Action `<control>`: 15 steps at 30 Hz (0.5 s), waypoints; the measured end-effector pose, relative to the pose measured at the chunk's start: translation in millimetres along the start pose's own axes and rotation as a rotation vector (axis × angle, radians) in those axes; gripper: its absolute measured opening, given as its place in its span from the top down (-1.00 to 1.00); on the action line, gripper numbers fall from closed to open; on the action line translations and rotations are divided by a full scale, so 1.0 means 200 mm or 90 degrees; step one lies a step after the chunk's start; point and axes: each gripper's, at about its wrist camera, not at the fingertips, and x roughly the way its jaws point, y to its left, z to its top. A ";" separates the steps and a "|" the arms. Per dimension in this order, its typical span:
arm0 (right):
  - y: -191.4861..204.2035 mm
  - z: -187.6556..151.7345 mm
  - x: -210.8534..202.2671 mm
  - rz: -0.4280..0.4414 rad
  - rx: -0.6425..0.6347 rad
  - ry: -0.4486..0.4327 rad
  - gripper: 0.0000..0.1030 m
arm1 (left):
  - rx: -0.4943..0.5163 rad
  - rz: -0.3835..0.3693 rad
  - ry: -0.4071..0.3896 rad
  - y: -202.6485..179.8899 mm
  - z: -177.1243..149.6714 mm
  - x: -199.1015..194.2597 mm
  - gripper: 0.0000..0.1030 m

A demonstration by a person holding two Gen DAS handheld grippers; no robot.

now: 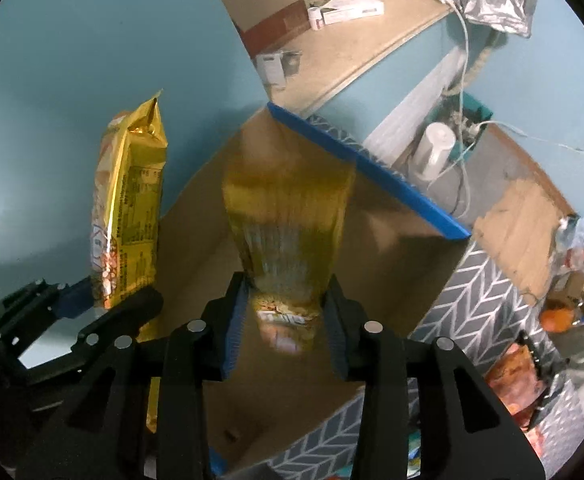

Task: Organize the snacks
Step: 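Lower both yellow packets into the cardboard box and open both tools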

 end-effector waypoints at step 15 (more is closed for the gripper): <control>-0.15 -0.06 -0.17 -0.113 -0.020 -0.040 -0.22 | 0.021 -0.010 -0.006 -0.09 0.07 0.02 0.26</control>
